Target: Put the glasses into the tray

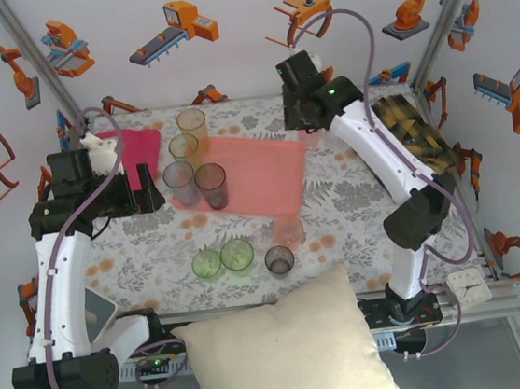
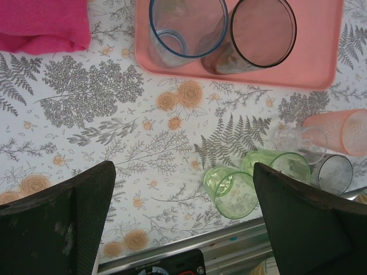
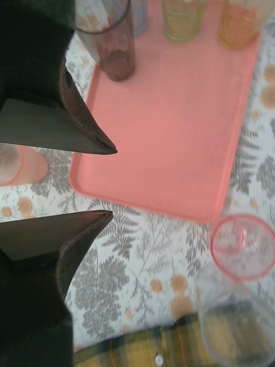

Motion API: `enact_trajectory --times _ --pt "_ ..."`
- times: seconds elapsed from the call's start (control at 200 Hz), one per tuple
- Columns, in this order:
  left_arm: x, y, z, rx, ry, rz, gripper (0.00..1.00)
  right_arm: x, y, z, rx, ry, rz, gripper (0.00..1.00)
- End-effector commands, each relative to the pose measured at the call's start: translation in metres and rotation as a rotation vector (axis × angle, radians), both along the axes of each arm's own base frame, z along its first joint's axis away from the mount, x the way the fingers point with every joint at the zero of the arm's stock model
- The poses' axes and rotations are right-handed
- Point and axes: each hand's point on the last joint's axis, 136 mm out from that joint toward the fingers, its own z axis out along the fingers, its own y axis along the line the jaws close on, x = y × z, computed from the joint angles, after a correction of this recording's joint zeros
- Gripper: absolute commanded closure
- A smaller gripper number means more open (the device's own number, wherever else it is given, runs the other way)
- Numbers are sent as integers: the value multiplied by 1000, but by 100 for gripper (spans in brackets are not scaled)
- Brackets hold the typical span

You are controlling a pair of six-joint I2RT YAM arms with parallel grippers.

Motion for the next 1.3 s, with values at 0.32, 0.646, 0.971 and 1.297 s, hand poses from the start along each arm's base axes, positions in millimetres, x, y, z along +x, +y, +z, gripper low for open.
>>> enact_trajectory --times 0.32,0.646,0.971,1.297 --pt "2 -3 6 -43 11 -2 3 44 -115 -10 29 -38 -218 55" --pt "0 0 14 -12 4 -13 3 83 -149 -48 41 6 -275 55" --pt "-3 6 14 -12 -6 5 3 114 -164 -74 44 29 -296 55" --pt "4 5 8 -27 16 6 3 120 -174 -109 15 95 -317 55"
